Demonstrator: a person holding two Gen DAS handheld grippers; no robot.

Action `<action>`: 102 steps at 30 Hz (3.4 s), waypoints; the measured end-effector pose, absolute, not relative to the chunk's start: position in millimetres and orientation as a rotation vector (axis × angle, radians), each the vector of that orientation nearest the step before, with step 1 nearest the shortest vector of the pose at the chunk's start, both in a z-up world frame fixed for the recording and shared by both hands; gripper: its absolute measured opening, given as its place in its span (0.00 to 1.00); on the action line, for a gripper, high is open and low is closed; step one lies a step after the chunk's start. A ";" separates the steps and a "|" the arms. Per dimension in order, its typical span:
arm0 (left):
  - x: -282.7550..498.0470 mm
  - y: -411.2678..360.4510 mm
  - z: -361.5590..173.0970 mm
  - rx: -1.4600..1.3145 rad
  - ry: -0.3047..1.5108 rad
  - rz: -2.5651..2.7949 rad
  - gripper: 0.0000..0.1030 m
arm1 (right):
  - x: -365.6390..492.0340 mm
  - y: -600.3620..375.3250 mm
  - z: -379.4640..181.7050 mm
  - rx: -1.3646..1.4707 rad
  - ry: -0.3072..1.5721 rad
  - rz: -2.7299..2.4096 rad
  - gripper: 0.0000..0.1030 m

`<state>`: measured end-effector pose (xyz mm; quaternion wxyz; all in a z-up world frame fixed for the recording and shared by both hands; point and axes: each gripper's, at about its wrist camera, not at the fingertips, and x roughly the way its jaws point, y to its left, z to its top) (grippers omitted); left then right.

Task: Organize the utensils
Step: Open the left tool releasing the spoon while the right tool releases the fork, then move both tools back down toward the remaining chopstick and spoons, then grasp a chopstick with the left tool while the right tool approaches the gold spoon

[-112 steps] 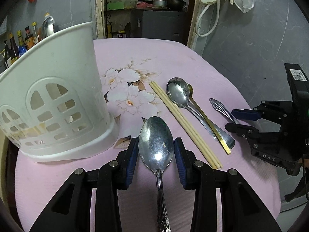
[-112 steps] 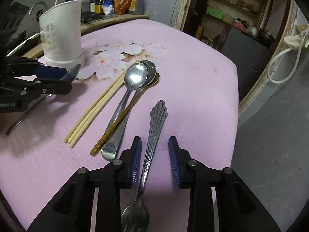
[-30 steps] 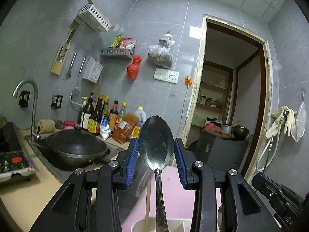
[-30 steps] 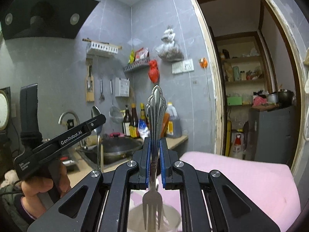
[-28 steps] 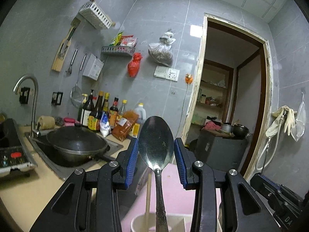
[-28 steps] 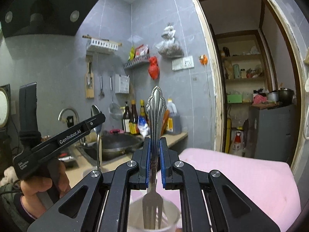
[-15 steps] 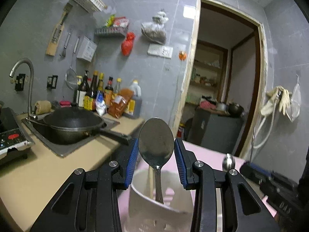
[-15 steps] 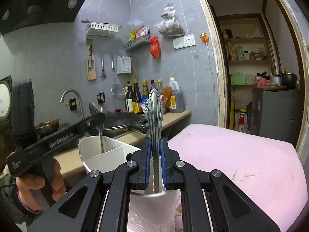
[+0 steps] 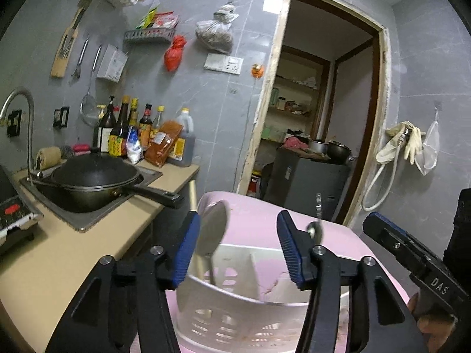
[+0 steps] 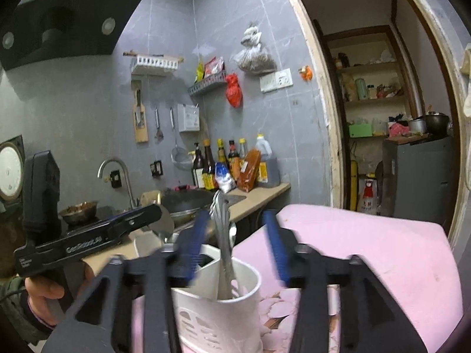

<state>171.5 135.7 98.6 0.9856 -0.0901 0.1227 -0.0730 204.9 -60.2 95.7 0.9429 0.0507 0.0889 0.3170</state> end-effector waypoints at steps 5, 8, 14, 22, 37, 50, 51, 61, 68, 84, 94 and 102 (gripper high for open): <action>160.8 116.7 107.4 -0.133 0.231 -0.150 0.63 | 191.6 -82.7 107.1 0.110 0.136 0.603 0.73; 152.8 103.1 109.1 -0.104 0.207 -0.143 0.74 | 179.0 -99.6 111.8 0.083 0.103 0.553 0.80; 141.4 76.8 106.3 -0.057 0.197 -0.153 0.77 | 158.8 -135.8 111.1 0.058 0.077 0.453 1.00; 130.6 40.0 87.1 -0.008 0.266 -0.232 0.86 | 147.5 -187.5 93.4 0.035 0.163 0.337 1.00; 137.2 -24.0 37.3 0.099 0.555 -0.334 0.86 | 131.2 -234.9 30.4 -0.053 0.465 0.261 1.00; 173.4 -66.4 -13.3 0.237 0.861 -0.334 0.86 | 131.5 -234.4 -10.3 -0.131 0.654 0.288 1.00; 177.3 -67.0 -17.4 0.233 0.889 -0.339 0.86 | 132.3 -233.4 -10.9 -0.135 0.661 0.291 1.00; 203.2 -66.4 -34.2 0.194 1.001 -0.335 0.86 | 137.1 -210.9 -17.4 -0.258 0.707 0.348 1.00; 212.2 -72.1 -36.1 0.216 1.006 -0.323 0.86 | 143.9 -194.3 -20.0 -0.359 0.725 0.349 1.00; 226.7 -78.1 -34.8 0.186 0.987 -0.304 0.77 | 155.5 -221.3 -15.2 -0.250 0.703 0.276 1.00; 225.3 -85.0 -35.3 0.242 0.971 -0.279 0.44 | 161.6 -215.2 -13.5 -0.261 0.691 0.283 1.00; 227.3 -90.9 -37.1 0.209 0.991 -0.334 0.05 | 170.7 -221.4 -11.0 -0.187 0.705 0.311 0.91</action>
